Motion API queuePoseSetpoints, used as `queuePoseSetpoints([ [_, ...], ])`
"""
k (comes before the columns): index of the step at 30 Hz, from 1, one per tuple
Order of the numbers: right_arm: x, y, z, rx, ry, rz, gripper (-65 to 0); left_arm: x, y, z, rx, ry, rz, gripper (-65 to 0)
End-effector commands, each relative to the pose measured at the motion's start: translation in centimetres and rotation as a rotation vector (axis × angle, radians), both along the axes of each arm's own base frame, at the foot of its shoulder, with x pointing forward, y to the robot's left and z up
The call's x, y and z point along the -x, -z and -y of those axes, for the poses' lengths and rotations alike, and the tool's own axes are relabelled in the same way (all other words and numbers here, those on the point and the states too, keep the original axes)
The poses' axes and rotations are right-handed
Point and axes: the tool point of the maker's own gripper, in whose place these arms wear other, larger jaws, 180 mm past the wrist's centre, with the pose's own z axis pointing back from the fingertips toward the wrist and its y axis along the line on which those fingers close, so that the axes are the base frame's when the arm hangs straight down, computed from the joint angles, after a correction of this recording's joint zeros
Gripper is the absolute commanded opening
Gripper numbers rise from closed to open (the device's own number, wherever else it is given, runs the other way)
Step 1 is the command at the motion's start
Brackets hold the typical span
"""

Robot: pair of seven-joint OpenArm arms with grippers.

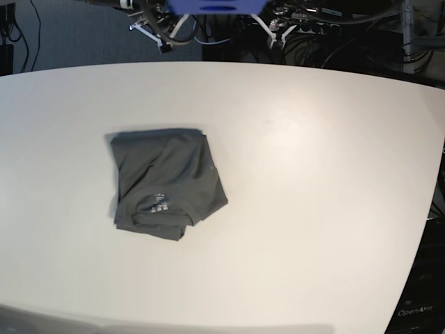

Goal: Fold the T-shirt properly

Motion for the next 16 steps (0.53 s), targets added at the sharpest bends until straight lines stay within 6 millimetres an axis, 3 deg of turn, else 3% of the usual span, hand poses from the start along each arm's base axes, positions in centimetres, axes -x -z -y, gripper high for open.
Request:
queuePoseSetpoints([
  [1, 0.02, 0.01, 0.52, 0.009, 0.006, 0.003, -64.3, -0.41, -0.05, -0.07, 0.005, 0.004, 0.013, -63.0],
  [16, -0.89, -0.02, 1.02, 0.017, 0.003, 0.017, -64.3, -0.61, -0.02, -0.93, -0.006, 0.007, 0.019, -63.0],
])
